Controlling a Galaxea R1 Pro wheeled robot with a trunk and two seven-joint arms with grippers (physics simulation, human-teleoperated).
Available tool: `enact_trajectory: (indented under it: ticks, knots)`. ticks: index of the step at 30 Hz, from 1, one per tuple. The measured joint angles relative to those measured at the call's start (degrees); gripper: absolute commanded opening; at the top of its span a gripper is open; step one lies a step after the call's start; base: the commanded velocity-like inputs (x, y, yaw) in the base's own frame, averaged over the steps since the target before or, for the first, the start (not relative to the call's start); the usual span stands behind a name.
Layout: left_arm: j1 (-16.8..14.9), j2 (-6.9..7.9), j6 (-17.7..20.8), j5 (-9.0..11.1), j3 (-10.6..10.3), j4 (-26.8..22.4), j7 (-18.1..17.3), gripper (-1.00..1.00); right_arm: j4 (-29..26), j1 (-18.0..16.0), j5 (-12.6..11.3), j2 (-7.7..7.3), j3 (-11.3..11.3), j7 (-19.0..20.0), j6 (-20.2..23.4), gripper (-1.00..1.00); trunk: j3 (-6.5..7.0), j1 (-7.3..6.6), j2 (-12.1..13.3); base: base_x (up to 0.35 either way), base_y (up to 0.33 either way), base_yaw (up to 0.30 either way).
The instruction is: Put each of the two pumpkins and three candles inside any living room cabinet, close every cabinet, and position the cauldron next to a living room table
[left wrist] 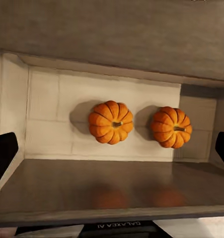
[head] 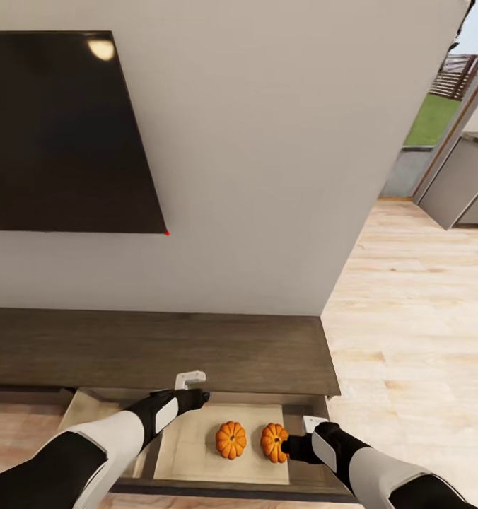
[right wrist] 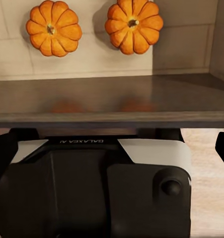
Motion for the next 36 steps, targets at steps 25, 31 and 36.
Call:
enact_trajectory:
  ticks: [25, 31, 36]
  knots:
    - [0.0, 0.40, -0.2, 5.3, -0.1, 1.0, 0.2, 1.00, -0.2, 0.2, 0.0, -0.03, 0.1, -0.1, 0.0, 1.00, 2.40, 0.00, 0.0, 0.000, 0.000, 0.000]
    - [0.0, 0.40, -0.2, 5.3, -0.1, 1.0, 0.2, 1.00, -0.2, 0.2, 0.0, -0.06, 0.2, -0.1, -0.1, 1.00, 2.97, 0.00, 0.0, 0.000, 0.000, 0.000]
    - [0.0, 0.40, -0.2, 5.3, -0.1, 1.1, 0.2, 1.00, -0.2, 0.2, 0.0, -0.06, 0.2, 0.0, 0.0, 1.00, 3.45, 0.00, 0.0, 0.000, 0.000, 0.000]
